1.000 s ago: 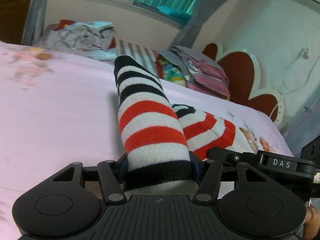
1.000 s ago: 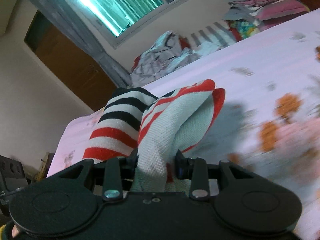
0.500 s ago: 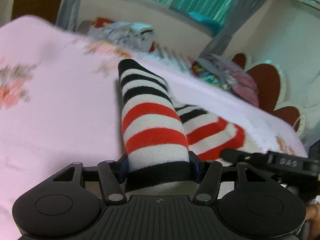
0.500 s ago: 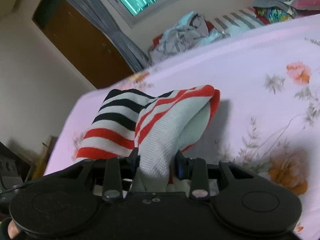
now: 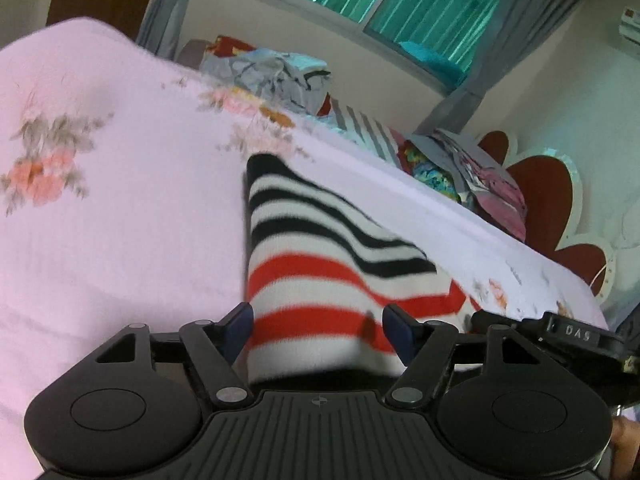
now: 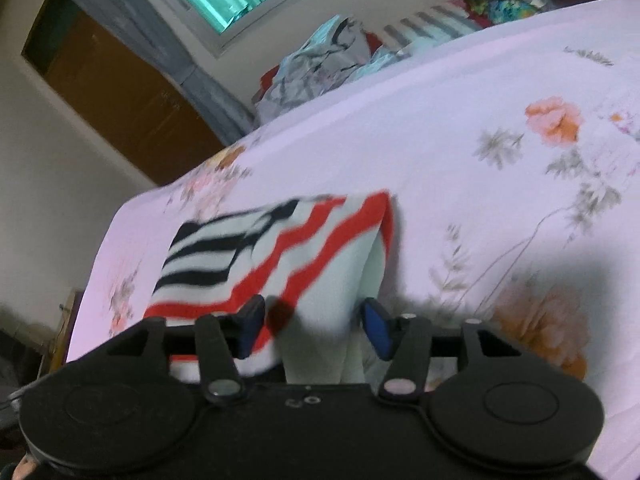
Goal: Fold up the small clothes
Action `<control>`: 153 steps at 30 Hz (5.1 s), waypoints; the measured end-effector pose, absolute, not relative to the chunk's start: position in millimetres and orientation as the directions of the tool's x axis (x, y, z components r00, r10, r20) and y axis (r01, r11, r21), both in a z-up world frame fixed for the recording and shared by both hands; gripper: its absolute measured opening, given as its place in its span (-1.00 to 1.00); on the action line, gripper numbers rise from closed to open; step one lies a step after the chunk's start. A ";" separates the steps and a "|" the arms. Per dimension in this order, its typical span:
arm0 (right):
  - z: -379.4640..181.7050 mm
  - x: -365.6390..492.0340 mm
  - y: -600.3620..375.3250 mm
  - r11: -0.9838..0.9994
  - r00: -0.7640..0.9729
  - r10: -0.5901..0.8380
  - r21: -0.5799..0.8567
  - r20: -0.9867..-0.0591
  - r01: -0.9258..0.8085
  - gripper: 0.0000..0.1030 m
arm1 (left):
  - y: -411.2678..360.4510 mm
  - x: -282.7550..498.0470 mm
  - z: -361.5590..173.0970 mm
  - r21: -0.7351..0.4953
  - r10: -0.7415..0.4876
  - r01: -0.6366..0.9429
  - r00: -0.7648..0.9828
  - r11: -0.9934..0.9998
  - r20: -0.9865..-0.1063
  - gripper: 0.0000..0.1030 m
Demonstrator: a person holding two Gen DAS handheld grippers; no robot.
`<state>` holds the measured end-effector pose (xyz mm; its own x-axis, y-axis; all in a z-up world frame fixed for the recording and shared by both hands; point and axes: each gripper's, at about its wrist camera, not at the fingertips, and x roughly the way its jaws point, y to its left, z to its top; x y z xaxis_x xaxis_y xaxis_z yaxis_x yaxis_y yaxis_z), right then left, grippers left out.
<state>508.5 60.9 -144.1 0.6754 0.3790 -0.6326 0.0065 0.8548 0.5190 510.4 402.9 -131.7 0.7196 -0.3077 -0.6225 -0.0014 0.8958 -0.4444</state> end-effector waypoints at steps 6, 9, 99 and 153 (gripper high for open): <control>-146.7 531.9 66.1 0.882 0.681 0.348 0.471 -0.644 -0.006 -0.52 | 398.3 532.3 -144.3 -0.413 -0.264 -0.047 0.702 0.910 -0.662 0.36; -146.8 539.6 77.0 0.929 0.691 0.298 0.366 -0.658 -0.052 -0.73 | 395.1 541.9 -155.0 -0.420 -0.261 -0.069 0.690 0.905 -0.676 0.36; 17.4 86.8 61.2 0.960 0.836 0.278 0.174 -0.473 -0.220 0.93 | 280.8 89.1 56.7 -0.027 0.095 -0.123 0.875 0.992 -0.474 0.99; 43.3 59.2 84.4 0.987 0.893 0.162 0.066 -0.419 -0.148 0.99 | 278.2 62.0 73.5 -0.047 0.156 -0.214 0.829 0.976 -0.537 0.99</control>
<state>59.2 84.4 43.3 0.8934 0.1624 -0.4188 -0.1483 0.9867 0.0662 62.0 278.2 73.5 0.8288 0.1564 -0.5373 -0.2143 0.9757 -0.0465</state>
